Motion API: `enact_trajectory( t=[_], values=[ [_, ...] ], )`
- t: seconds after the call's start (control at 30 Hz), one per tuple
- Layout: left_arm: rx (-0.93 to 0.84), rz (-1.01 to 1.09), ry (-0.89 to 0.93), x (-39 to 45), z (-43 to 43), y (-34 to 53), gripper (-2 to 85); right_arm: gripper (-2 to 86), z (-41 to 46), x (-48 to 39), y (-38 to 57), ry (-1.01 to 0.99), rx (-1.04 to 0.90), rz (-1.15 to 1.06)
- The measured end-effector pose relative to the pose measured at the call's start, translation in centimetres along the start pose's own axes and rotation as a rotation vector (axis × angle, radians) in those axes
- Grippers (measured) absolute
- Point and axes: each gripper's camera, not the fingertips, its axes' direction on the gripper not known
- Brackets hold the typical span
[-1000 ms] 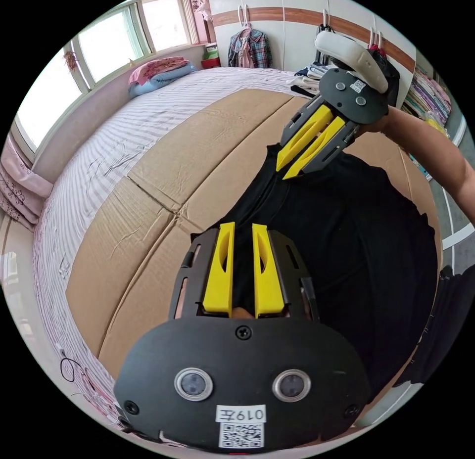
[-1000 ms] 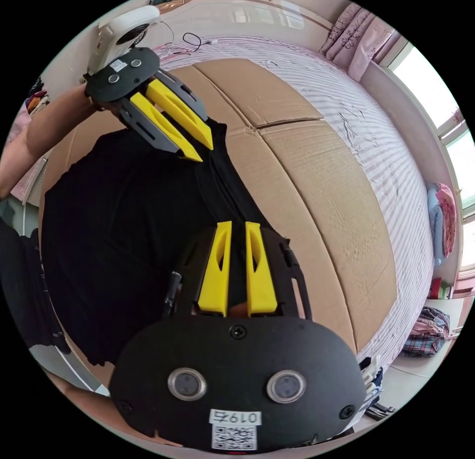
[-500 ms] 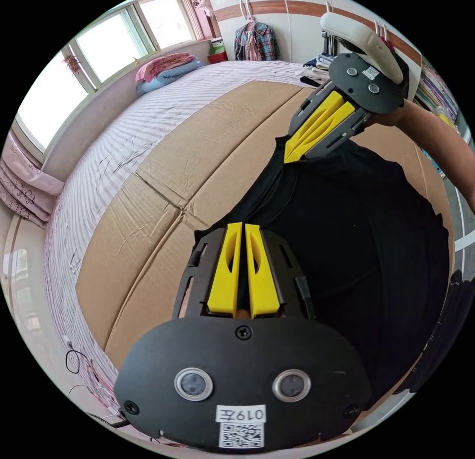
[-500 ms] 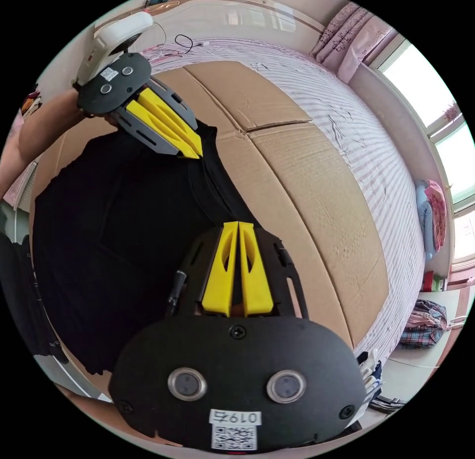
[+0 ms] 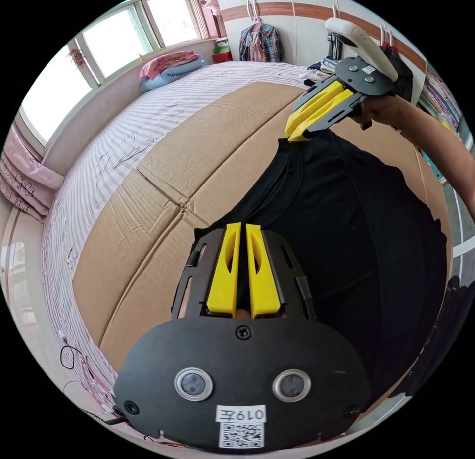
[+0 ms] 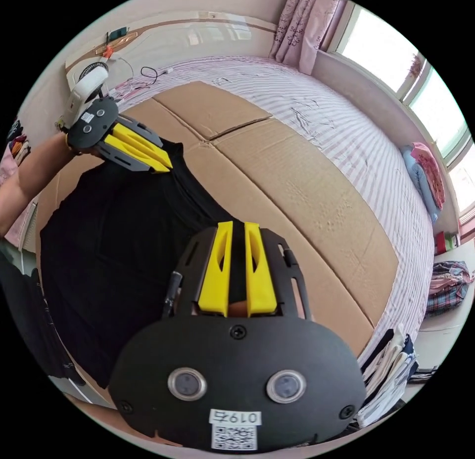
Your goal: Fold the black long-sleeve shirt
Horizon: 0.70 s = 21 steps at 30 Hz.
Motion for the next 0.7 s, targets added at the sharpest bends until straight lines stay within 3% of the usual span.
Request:
enact_trajectory(
  t=[0.17, 0.4, 0.7],
  values=[
    [-0.001, -0.002, 0.004, -0.8, 0.4, 0.0, 1.5, 6.4, 1.6, 1.7, 1.0, 0.005, -0.049, 0.012],
    [-0.001, -0.017, -0.009, -2.1, 0.7, 0.2, 1.1, 0.9, 2.5, 3.7, 2.0, 0.066, -0.039, 0.050],
    [0.003, -0.054, 0.003, -4.2, 0.7, 1.1, 0.8, 6.2, 2.2, 6.3, 3.8, 0.032, -0.022, 0.078]
  ],
)
